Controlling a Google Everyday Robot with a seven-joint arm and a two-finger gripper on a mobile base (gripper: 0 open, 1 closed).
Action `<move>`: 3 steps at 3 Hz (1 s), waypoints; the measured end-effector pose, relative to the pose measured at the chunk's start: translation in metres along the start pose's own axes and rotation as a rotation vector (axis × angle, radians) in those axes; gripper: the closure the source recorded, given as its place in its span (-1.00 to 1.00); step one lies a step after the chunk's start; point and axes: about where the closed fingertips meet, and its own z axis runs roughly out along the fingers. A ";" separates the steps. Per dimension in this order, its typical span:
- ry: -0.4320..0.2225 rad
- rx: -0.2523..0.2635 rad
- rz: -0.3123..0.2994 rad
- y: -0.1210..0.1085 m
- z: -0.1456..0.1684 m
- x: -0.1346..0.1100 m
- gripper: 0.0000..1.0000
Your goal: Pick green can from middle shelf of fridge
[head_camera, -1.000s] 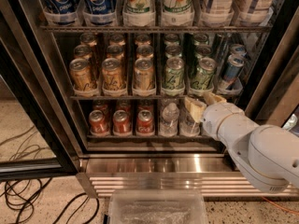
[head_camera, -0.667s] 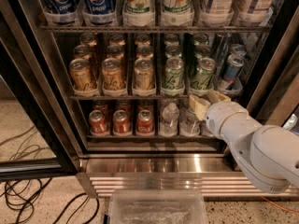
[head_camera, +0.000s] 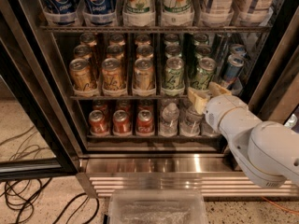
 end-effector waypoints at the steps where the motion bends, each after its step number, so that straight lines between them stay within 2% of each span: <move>1: -0.008 0.000 -0.009 0.001 0.005 -0.006 -0.14; 3: 0.017 -0.006 -0.022 0.007 0.019 -0.002 -0.18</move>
Offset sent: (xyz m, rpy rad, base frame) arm 0.0173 0.0093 0.0001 -0.0236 0.0039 0.0089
